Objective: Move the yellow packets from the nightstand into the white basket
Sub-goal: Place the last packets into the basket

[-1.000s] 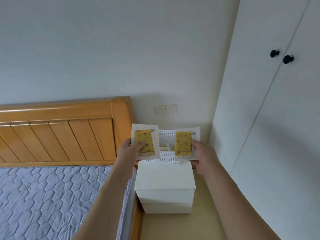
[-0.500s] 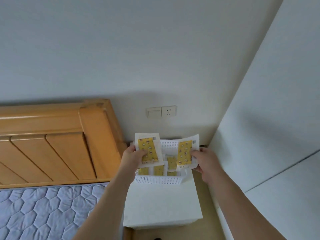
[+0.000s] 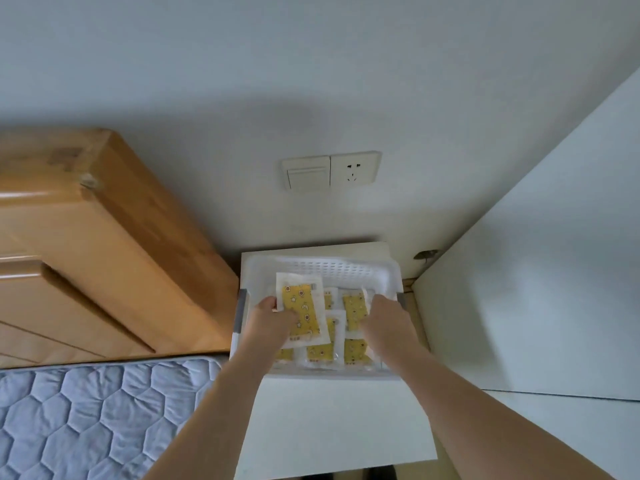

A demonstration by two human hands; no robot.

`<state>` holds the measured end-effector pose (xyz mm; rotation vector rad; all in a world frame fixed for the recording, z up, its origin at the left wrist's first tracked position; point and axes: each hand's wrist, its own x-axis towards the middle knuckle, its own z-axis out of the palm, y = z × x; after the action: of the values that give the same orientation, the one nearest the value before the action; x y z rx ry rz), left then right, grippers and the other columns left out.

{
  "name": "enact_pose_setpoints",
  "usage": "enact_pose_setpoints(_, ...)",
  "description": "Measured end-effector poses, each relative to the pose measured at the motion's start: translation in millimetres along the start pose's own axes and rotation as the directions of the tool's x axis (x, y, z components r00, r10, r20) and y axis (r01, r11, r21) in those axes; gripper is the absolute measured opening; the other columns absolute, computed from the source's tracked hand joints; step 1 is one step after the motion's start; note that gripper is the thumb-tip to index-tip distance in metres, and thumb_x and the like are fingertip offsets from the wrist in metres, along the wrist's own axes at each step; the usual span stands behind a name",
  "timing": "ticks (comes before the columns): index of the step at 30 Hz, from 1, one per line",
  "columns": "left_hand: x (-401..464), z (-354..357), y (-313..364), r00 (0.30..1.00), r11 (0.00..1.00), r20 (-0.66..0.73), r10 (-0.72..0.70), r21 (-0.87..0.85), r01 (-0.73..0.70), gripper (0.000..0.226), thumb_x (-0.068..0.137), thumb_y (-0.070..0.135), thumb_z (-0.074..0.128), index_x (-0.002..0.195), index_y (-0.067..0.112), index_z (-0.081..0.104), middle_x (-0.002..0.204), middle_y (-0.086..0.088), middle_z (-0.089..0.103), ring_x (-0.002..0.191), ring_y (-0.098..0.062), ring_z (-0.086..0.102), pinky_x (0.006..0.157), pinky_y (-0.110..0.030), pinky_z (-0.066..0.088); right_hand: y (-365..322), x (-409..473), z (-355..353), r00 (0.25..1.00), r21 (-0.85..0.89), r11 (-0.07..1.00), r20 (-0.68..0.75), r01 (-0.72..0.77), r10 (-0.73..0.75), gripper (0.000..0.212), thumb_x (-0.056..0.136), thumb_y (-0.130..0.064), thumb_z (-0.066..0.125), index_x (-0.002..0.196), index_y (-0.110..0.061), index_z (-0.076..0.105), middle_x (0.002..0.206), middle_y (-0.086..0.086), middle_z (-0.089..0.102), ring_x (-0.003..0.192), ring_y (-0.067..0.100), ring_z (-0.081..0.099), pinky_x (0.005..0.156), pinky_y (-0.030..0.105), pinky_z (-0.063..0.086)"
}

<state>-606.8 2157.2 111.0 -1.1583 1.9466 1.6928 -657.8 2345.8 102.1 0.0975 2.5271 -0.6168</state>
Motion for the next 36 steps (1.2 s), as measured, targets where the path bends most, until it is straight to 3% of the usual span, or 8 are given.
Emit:
enact_pose_setpoints(4, 21.1, -6.4, -11.2, 0.998, 0.998, -0.058, 0.011, 0.065, -0.007, 0.011, 0.089, 0.012, 0.061, 0.095, 0.021, 0.064, 0.094, 0.004, 0.071, 0.087, -0.018, 0.069, 0.078, -0.037, 0.058, 7.1, 29.0, 44.8, 0.998, -0.261, 0.963, 0.04, 0.065, -0.057, 0.024, 0.093, 0.0, 0.045, 0.114, -0.008, 0.053, 0.09, 0.001, 0.06, 0.075, 0.016, 0.059, 0.056, 0.023, 0.04)
enact_pose_setpoints(10, 36.4, -8.3, -18.5, 0.998, 0.99, -0.057, 0.008, 0.143, 0.0, 0.011, 0.088, 0.016, 0.061, 0.093, 0.025, 0.064, 0.091, 0.007, 0.072, 0.086, -0.017, 0.069, 0.083, -0.043, 0.058, 18.9, 53.4, 83.3, 0.993, -0.238, 0.97, 0.098, -0.046, 0.071, 0.027, 0.096, 0.0, 0.039, 0.12, -0.006, 0.05, 0.11, 0.006, 0.061, 0.097, 0.021, 0.062, 0.065, 0.026, 0.042)
enact_pose_setpoints(15, 36.2, 1.5, -10.1, 0.999, 0.987, -0.032, 0.018, 0.163, -0.013, 0.011, 0.093, 0.016, 0.058, 0.1, 0.025, 0.061, 0.096, 0.009, 0.069, 0.085, -0.01, 0.067, 0.06, -0.023, 0.051, 23.1, 56.9, 83.9, 0.938, -0.178, 0.975, 0.296, -0.132, 0.181, 0.027, 0.09, -0.013, 0.062, 0.116, -0.006, 0.058, 0.078, -0.002, 0.057, 0.073, 0.014, 0.066, 0.054, 0.024, 0.051)
enact_pose_setpoints(19, 35.2, 8.5, 0.8, 1.0, 0.988, -0.012, 0.007, 0.153, -0.005, 0.014, 0.093, 0.018, 0.059, 0.106, 0.023, 0.062, 0.098, 0.007, 0.069, 0.086, -0.011, 0.067, 0.061, -0.022, 0.049, 14.8, 37.5, 55.1, 0.907, -0.177, 0.982, 0.401, -0.064, 0.131, 0.049, 0.091, -0.037, 0.061, 0.127, -0.006, 0.049, 0.076, -0.004, 0.06, 0.063, 0.01, 0.06, 0.051, 0.021, 0.046)
enact_pose_setpoints(22, 36.4, 23.2, 5.1, 0.999, 0.994, 0.027, -0.043, 0.103, 0.04, 0.015, 0.091, 0.014, 0.06, 0.103, 0.024, 0.063, 0.097, 0.007, 0.07, 0.088, -0.012, 0.067, 0.069, -0.026, 0.053, 13.1, 15.2, 26.8, 0.924, -0.113, 0.993, 0.377, -0.03, 0.07, 0.058, 0.092, -0.032, 0.057, 0.143, -0.012, 0.038, 0.086, -0.002, 0.066, 0.06, 0.01, 0.059, 0.048, 0.022, 0.046)
enact_pose_setpoints(27, 40.8, 63.7, 1.9, 0.98, 0.989, 0.135, -0.143, 0.042, 0.139, 0.015, 0.087, 0.005, 0.062, 0.096, 0.015, 0.066, 0.095, -0.005, 0.072, 0.091, -0.023, 0.069, 0.081, -0.039, 0.058, 6.8, -21.1, -12.9, 0.944, -0.094, 0.993, 0.328, 0.074, -0.039, 0.031, 0.09, -0.018, 0.051, 0.12, -0.015, 0.052, 0.095, -0.005, 0.058, 0.076, 0.009, 0.059, 0.049, 0.018, 0.036)
enact_pose_setpoints(32, 70.7, 105.6, -10.9, 0.97, 0.978, 0.122, -0.209, 0.026, 0.208, 0.012, 0.081, 0.009, 0.067, 0.093, 0.012, 0.069, 0.096, -0.012, 0.073, 0.089, -0.03, 0.07, 0.083, -0.052, 0.058, 21.2, -26.9, -44.4, 0.99, -0.141, 0.985, 0.112, 0.104, -0.089, 0.031, 0.09, -0.015, 0.052, 0.12, -0.016, 0.052, 0.115, 0.0, 0.057, 0.098, 0.017, 0.057, 0.065, 0.022, 0.043)
enact_pose_setpoints(36, 76.2, 131.8, -7.2, 0.98, 0.98, 0.082, -0.183, 0.099, 0.175, 0.007, 0.084, 0.011, 0.065, 0.087, 0.017, 0.062, 0.083, -0.007, 0.066, 0.069, -0.021, 0.06, 0.059, -0.027, 0.049, 42.3, -15.7, -56.2, 0.988, -0.193, 0.969, 0.024, 0.154, -0.153, 0.024, 0.088, -0.016, 0.049, 0.112, -0.016, 0.049, 0.104, -0.001, 0.053, 0.097, 0.018, 0.05, 0.078, 0.027, 0.042)
